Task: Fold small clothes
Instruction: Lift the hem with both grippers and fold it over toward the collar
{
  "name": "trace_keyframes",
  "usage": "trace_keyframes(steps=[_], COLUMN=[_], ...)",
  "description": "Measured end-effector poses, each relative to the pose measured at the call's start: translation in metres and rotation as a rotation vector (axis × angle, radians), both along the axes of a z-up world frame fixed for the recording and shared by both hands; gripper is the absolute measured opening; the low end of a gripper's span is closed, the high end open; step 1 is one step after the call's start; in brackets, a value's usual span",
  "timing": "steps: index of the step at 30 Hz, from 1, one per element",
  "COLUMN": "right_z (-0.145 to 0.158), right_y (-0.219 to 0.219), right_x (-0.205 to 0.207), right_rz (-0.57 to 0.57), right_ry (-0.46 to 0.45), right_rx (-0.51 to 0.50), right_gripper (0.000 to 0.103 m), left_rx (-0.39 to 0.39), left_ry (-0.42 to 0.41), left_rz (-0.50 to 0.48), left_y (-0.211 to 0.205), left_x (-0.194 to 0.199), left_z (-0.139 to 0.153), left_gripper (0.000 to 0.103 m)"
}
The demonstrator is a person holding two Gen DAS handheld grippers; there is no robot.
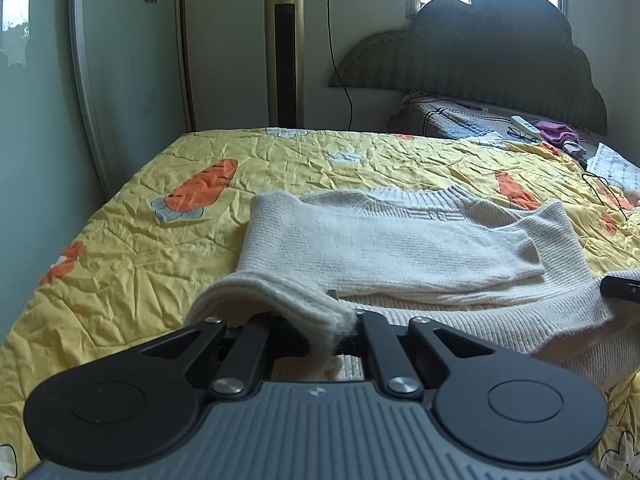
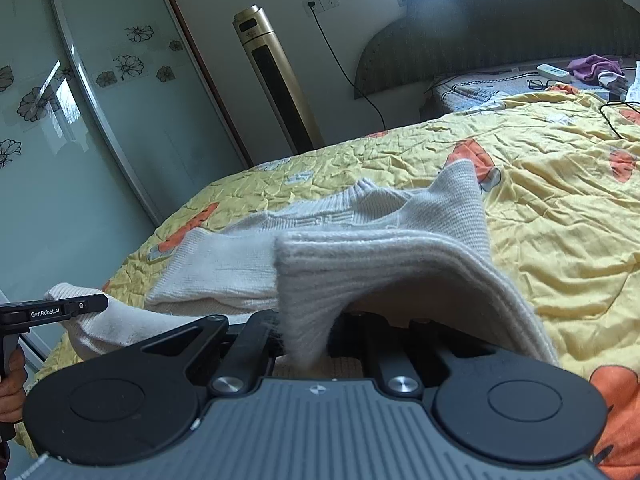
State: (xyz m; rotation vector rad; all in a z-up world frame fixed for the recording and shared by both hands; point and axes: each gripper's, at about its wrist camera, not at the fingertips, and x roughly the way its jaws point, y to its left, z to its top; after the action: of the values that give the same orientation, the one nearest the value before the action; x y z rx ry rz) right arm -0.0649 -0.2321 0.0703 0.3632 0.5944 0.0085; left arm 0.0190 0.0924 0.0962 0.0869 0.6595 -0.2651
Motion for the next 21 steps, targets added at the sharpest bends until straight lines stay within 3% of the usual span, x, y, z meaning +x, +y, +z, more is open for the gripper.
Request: trace_keyframes(steps=[21], right_z=[0.015], right_y=[-0.015], right_x=[0.036], right_rz=[-0.003], right_ry=[-0.035], right_rx=[-0.011], right_gripper=[0.011], left_rx=[0.04], left_ry=[-0.06], left_rz=[-0.004], left_y=[-0.017], left_x=[0.029], left_z=[0.014], left_gripper=[0.006])
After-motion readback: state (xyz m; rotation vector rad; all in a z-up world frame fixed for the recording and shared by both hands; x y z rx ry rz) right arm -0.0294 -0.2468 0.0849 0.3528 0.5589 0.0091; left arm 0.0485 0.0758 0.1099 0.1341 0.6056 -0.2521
